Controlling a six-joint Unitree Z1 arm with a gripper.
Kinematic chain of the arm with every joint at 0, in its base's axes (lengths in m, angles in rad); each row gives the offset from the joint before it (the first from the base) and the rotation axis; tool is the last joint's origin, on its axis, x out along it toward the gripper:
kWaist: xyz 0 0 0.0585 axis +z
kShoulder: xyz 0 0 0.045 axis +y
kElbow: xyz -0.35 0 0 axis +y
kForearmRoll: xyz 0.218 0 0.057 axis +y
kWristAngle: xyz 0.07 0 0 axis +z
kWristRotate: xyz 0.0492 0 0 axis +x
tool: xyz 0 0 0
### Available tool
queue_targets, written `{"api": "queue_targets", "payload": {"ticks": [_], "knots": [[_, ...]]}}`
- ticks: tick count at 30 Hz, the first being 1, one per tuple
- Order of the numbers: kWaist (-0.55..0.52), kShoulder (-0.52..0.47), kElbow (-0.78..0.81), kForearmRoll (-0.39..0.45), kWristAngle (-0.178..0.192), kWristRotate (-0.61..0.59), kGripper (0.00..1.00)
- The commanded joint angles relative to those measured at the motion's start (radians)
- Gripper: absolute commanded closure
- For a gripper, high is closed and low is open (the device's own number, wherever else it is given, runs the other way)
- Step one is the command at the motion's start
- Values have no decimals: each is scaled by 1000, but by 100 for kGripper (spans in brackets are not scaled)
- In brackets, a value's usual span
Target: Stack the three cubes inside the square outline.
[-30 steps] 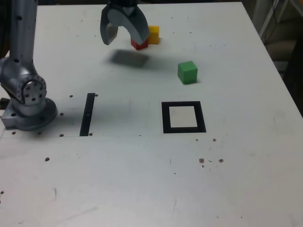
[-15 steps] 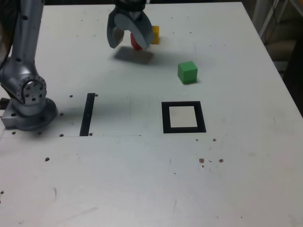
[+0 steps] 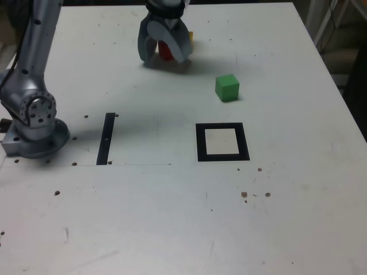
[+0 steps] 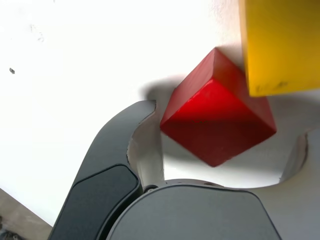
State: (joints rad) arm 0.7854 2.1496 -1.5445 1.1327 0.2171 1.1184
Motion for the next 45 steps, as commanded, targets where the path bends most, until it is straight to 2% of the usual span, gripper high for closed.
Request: {"api": "queue_targets", "payload": {"ticks": [1,4,10,13,24,36,45], "knots": [[-2,11,-11,10,6,-9,17],[-2,19,-20,22,18,-28,25],[-3,18,-17,18,27,-48,55],[-4,15,-12,13,24,-48,62],[-18,-9,10,12,8,-48,63],[-94,-128,83,9,-56,-63,63],[-195,-254,161,29,-64,-130,63]]}}
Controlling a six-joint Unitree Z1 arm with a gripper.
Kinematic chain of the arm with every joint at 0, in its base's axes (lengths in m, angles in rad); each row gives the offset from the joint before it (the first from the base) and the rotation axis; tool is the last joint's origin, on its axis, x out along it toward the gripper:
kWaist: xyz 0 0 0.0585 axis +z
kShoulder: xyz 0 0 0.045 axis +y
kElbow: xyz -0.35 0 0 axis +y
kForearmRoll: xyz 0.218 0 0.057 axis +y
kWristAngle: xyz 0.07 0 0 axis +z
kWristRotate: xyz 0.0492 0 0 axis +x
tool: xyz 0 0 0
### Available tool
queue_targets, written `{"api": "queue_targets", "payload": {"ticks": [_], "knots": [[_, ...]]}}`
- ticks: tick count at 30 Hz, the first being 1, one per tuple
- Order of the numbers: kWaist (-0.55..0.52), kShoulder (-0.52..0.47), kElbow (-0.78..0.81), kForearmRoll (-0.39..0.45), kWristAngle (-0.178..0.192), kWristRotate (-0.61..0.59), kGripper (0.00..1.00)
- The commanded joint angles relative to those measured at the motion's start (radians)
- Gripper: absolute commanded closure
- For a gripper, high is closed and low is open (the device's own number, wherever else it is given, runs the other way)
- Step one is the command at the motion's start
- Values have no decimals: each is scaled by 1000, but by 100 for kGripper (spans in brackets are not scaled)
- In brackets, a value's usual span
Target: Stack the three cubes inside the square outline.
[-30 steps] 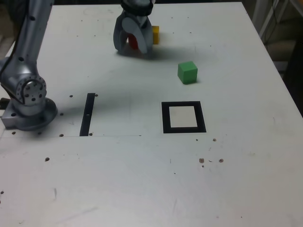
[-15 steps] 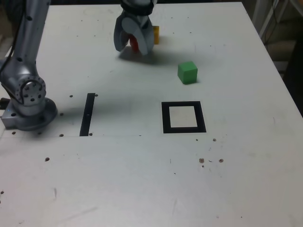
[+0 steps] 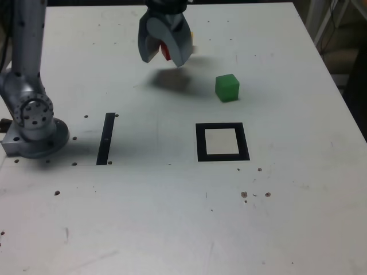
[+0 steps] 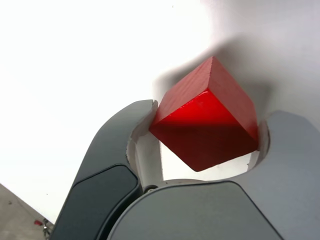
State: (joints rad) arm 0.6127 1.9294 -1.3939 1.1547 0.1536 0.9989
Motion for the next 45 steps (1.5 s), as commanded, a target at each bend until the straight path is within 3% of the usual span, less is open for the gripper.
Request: {"api": "queue_targets", "payload": {"ticks": [1,21,45], "knots": [[-37,-48,20,9,0,-19,63],[-435,-204,171,18,2,-233,63],[-713,-136,124,17,-34,-425,63]]}}
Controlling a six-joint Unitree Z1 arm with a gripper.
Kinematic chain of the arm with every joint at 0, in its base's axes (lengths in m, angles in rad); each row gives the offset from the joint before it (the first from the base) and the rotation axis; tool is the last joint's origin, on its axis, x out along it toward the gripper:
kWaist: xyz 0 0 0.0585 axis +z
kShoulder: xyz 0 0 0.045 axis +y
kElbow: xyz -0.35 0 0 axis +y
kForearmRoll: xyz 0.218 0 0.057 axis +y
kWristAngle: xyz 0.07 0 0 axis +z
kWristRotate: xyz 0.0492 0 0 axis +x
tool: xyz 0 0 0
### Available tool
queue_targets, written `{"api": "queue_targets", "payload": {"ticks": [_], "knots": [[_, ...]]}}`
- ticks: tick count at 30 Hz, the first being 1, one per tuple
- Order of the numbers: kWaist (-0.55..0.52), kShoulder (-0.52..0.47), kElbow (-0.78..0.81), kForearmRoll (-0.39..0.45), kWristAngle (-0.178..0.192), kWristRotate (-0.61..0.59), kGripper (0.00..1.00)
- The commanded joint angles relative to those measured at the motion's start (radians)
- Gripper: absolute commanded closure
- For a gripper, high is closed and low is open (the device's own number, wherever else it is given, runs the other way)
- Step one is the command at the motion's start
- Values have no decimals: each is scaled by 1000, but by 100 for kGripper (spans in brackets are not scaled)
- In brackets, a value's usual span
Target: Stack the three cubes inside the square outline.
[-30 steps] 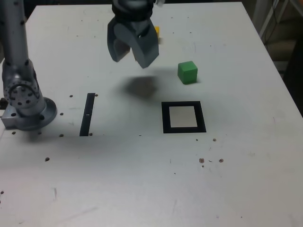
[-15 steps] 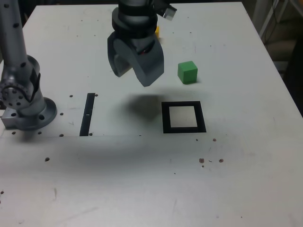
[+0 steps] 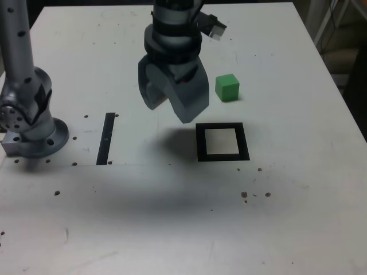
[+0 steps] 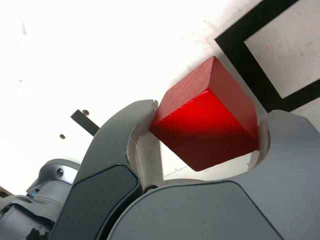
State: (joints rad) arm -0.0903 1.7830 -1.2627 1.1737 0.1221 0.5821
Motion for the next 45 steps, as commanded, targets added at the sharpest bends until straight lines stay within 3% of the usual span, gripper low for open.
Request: {"api": "queue_targets", "payload": {"ticks": [1,18,37,39,45], "knots": [[-18,16,-10,-2,-3,-14,63],[-111,191,-107,-36,-11,-158,62],[-118,279,-145,-65,-14,-160,62],[-118,282,-147,-66,-13,-159,56],[-118,284,-147,-73,-16,-143,6]]}}
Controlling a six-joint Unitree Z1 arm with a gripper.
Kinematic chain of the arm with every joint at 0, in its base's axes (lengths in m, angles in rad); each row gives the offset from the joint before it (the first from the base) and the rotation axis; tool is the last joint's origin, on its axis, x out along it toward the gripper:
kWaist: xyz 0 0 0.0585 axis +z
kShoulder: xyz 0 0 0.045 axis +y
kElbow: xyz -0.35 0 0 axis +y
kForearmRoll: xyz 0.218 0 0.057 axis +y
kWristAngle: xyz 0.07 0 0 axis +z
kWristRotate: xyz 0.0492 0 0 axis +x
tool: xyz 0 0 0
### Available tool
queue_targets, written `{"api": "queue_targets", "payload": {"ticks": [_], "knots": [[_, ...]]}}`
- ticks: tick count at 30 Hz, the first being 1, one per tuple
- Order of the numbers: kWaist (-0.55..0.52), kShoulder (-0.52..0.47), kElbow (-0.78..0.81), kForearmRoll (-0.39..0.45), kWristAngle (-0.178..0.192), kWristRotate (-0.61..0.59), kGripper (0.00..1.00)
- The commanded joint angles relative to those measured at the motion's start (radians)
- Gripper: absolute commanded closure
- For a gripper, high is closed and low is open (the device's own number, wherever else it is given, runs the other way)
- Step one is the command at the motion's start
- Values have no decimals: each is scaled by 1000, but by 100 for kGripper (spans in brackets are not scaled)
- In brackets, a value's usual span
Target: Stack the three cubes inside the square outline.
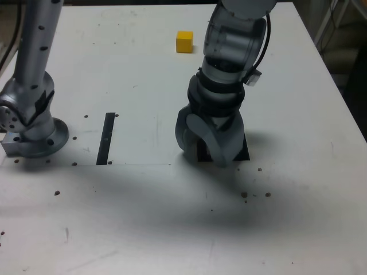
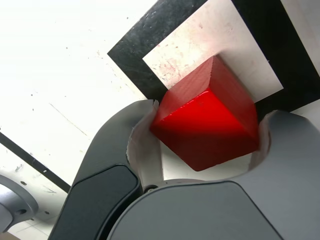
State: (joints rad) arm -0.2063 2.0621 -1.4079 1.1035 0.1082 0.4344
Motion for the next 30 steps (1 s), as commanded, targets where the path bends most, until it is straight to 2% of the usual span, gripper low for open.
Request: {"api": "queue_targets", "payload": {"ticks": [1,15,30], "knots": [[-2,4,-1,-3,-3,6,2],[-2,-9,8,-2,-8,8,0],[68,-134,26,57,16,19,1]]}}
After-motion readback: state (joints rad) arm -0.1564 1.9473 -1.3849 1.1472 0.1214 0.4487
